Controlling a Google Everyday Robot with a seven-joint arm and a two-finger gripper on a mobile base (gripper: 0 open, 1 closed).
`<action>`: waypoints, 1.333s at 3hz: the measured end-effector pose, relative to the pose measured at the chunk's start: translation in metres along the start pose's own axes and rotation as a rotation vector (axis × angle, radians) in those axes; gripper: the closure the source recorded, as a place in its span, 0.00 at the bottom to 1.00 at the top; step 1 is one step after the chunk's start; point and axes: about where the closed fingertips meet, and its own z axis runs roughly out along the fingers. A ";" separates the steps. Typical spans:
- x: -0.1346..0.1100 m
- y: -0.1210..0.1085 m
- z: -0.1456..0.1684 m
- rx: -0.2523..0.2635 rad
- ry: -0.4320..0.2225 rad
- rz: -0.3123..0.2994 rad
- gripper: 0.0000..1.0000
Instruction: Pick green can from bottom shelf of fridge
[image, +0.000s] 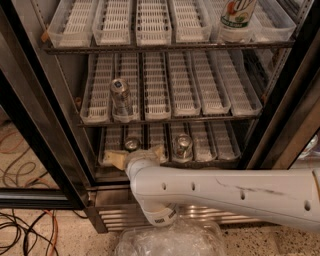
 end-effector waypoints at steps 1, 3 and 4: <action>0.000 0.000 0.000 0.000 0.000 0.000 0.00; 0.032 0.040 0.031 0.008 -0.078 0.079 0.00; 0.058 0.072 0.053 0.022 -0.115 0.119 0.00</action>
Offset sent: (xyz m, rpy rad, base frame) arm 0.0138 0.0178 -0.0270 0.0612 -0.0730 -0.1285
